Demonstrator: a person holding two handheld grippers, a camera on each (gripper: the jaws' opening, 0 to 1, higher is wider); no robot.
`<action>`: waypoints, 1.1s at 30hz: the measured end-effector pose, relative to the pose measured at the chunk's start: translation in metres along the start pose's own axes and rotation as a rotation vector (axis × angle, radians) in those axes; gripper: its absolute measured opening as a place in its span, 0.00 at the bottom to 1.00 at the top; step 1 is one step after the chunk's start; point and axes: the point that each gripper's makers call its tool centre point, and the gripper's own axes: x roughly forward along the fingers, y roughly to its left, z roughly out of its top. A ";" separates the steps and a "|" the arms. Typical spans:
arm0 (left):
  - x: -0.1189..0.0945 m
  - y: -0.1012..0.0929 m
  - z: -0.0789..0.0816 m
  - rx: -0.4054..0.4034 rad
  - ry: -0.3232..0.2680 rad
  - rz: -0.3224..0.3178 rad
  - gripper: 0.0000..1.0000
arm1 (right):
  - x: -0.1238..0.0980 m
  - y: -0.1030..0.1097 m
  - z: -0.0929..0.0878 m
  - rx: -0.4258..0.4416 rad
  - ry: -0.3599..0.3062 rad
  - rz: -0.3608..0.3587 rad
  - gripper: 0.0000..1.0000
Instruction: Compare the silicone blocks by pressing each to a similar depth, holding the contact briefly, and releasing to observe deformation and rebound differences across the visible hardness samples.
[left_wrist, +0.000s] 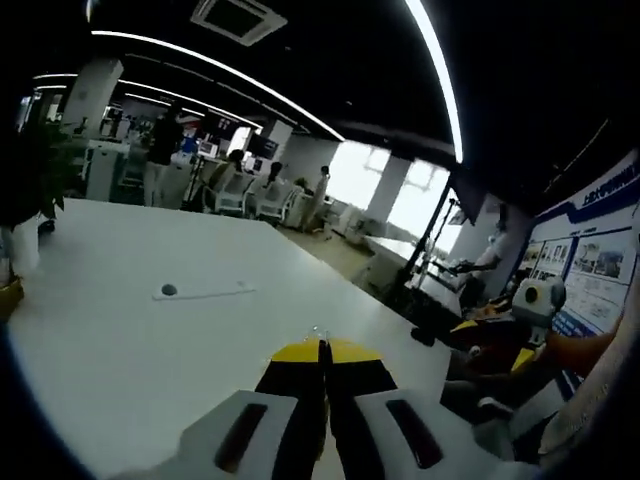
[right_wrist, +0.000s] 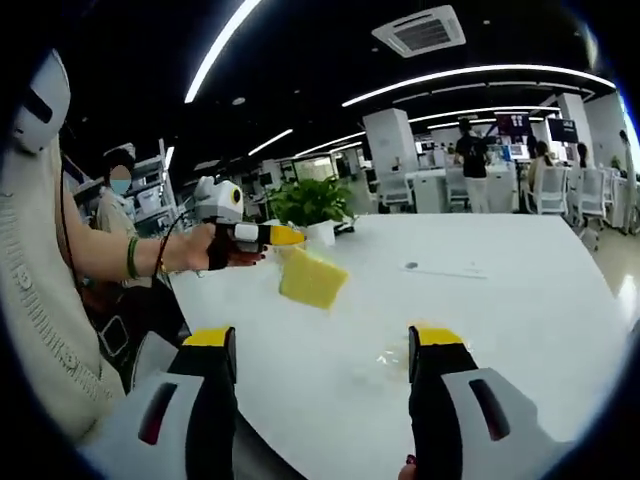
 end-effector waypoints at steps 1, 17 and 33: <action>-0.002 -0.006 0.002 0.024 0.004 -0.007 0.00 | 0.001 0.001 0.006 -0.014 0.000 0.015 0.66; -0.014 -0.076 0.040 0.193 0.009 -0.119 0.00 | 0.047 0.012 0.071 -0.291 0.082 0.215 0.75; 0.006 -0.106 0.042 0.281 0.082 -0.251 0.00 | 0.114 0.028 0.055 -0.433 0.252 0.416 0.72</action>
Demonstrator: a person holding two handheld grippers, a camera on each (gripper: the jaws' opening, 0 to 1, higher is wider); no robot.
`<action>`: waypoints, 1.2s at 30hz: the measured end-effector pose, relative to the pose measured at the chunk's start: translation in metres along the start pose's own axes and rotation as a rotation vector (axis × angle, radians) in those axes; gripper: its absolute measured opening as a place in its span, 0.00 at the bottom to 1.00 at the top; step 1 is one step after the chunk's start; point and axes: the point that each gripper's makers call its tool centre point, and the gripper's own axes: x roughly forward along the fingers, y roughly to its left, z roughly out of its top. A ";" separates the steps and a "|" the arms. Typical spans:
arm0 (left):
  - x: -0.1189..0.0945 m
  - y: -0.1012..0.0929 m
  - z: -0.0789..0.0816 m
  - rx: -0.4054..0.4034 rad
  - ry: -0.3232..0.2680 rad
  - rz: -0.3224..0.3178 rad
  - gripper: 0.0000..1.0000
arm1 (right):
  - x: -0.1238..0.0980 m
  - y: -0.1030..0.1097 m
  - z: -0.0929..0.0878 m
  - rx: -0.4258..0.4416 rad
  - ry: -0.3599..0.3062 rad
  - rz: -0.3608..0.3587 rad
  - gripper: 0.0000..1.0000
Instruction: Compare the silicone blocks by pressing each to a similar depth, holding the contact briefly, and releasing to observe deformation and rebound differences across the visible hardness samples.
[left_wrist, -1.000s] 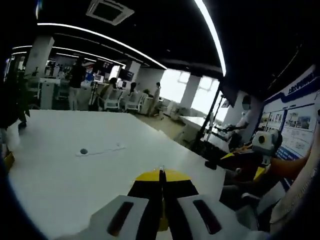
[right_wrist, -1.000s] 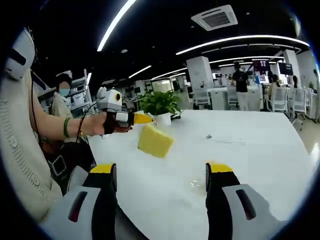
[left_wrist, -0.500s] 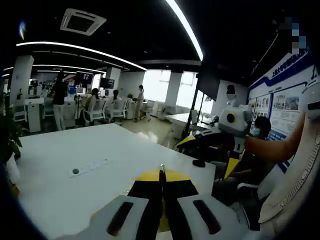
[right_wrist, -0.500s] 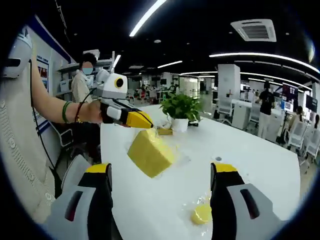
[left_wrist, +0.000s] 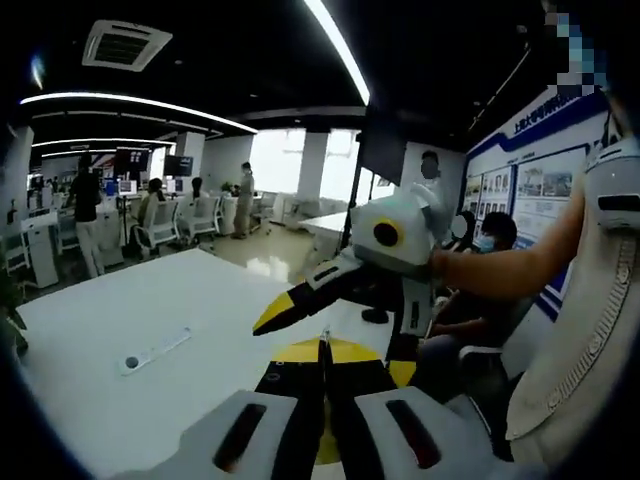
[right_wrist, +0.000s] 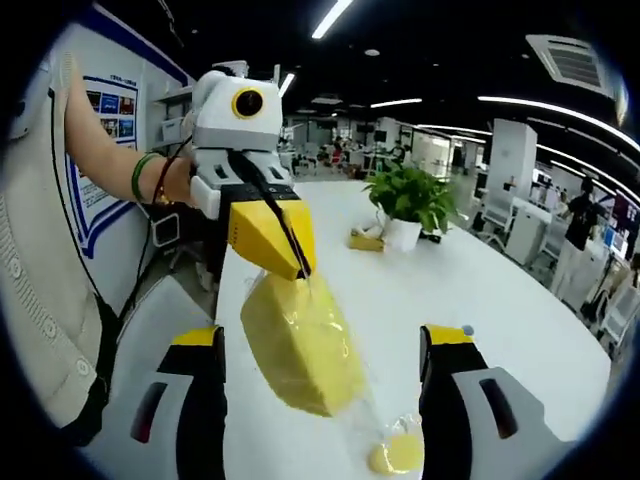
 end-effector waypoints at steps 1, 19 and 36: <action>0.001 -0.004 0.001 -0.002 0.001 -0.024 0.00 | 0.003 0.000 -0.001 -0.001 0.007 0.010 0.72; 0.004 -0.013 0.002 0.098 0.031 -0.135 0.00 | 0.021 0.014 -0.019 -0.007 0.076 0.146 0.42; -0.002 -0.026 0.000 0.174 0.058 -0.157 0.00 | 0.015 0.016 -0.015 -0.075 0.114 0.089 0.13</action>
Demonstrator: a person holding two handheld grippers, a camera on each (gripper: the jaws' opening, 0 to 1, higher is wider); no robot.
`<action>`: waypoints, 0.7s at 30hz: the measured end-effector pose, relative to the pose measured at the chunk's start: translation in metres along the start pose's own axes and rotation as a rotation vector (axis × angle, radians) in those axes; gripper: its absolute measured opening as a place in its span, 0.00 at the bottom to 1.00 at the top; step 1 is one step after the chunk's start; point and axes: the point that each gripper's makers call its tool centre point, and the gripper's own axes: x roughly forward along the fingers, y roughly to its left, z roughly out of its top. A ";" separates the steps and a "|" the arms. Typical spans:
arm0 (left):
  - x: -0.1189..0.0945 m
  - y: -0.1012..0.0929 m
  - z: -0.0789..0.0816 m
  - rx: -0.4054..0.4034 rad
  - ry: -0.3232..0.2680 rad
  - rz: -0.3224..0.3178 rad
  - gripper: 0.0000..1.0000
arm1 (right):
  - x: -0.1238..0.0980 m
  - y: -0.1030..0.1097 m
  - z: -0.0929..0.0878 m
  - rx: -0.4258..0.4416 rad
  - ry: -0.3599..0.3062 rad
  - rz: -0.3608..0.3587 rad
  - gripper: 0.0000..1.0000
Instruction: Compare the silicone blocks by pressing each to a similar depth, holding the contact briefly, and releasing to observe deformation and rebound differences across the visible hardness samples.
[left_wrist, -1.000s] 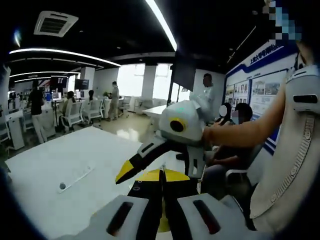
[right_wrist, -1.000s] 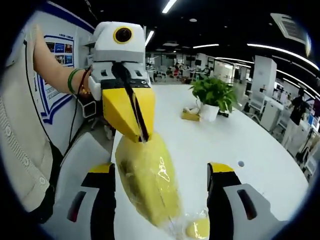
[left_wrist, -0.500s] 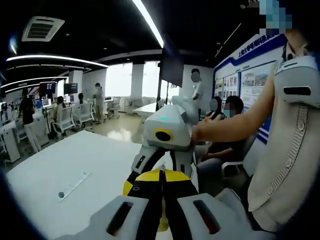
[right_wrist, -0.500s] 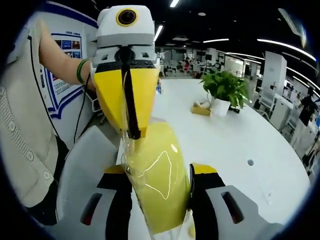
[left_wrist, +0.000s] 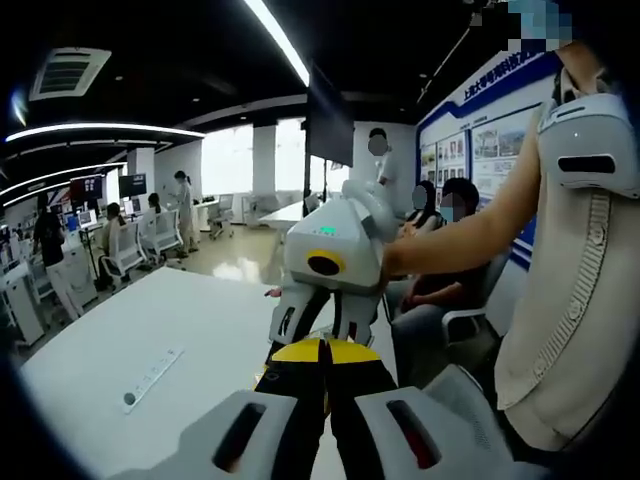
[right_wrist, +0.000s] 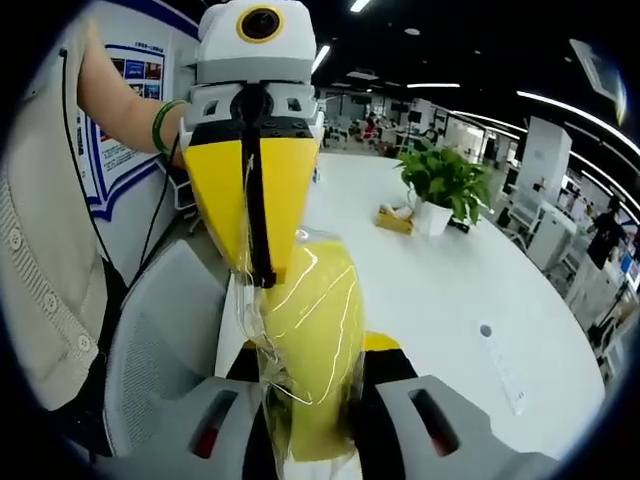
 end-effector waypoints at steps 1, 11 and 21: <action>0.000 0.000 0.000 0.003 0.000 0.001 0.00 | 0.000 0.001 0.001 -0.009 0.001 -0.002 0.12; 0.001 -0.003 0.001 0.014 0.000 0.005 0.00 | -0.003 0.006 -0.001 -0.030 0.036 -0.008 0.05; -0.001 -0.006 0.002 0.025 0.002 0.006 0.00 | -0.003 0.007 0.000 -0.049 0.043 -0.016 0.05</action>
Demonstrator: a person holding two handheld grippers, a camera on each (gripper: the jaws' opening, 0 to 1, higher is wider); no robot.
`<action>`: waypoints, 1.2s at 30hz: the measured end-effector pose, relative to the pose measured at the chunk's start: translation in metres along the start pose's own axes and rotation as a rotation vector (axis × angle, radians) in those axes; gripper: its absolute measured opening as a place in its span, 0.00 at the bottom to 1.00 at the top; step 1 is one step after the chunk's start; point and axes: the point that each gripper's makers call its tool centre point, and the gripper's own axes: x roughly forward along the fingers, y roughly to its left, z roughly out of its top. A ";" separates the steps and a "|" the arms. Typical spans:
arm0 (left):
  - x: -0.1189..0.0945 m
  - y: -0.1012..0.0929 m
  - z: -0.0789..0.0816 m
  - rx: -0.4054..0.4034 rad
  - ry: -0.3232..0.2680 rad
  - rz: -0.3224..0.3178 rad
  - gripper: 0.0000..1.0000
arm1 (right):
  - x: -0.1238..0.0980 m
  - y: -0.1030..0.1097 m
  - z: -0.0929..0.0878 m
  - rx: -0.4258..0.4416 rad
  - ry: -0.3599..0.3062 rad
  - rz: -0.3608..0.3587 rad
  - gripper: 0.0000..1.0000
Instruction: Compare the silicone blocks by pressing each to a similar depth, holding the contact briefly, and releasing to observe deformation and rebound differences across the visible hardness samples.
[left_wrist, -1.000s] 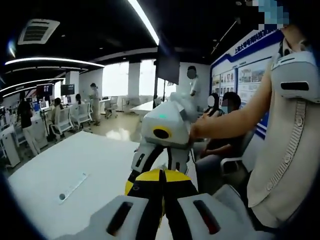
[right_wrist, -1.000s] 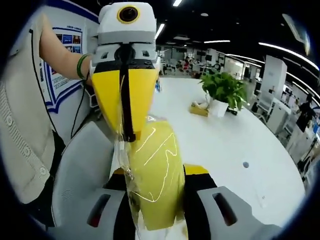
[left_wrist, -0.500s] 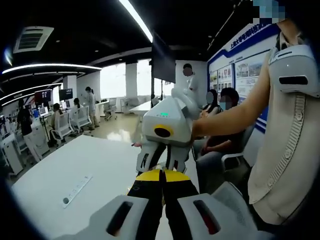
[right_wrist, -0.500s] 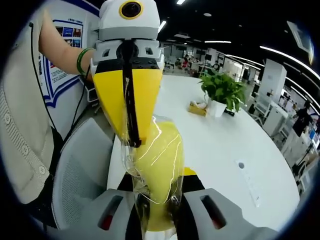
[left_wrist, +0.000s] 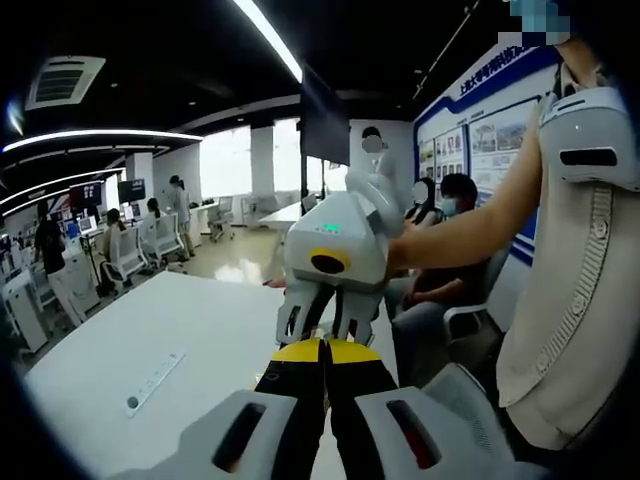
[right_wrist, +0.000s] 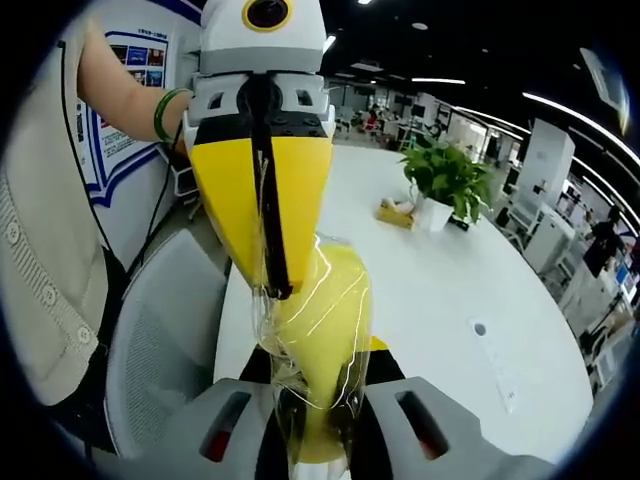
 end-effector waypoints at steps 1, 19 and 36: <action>0.000 0.000 0.000 -0.001 0.000 -0.001 0.00 | 0.000 0.001 0.000 0.007 0.002 0.007 0.05; 0.000 -0.002 0.000 0.013 0.000 -0.002 0.00 | 0.000 0.005 -0.001 -0.001 0.000 0.013 0.05; -0.003 0.002 0.005 0.022 -0.020 0.029 0.00 | -0.001 0.000 0.006 0.017 -0.032 0.001 0.09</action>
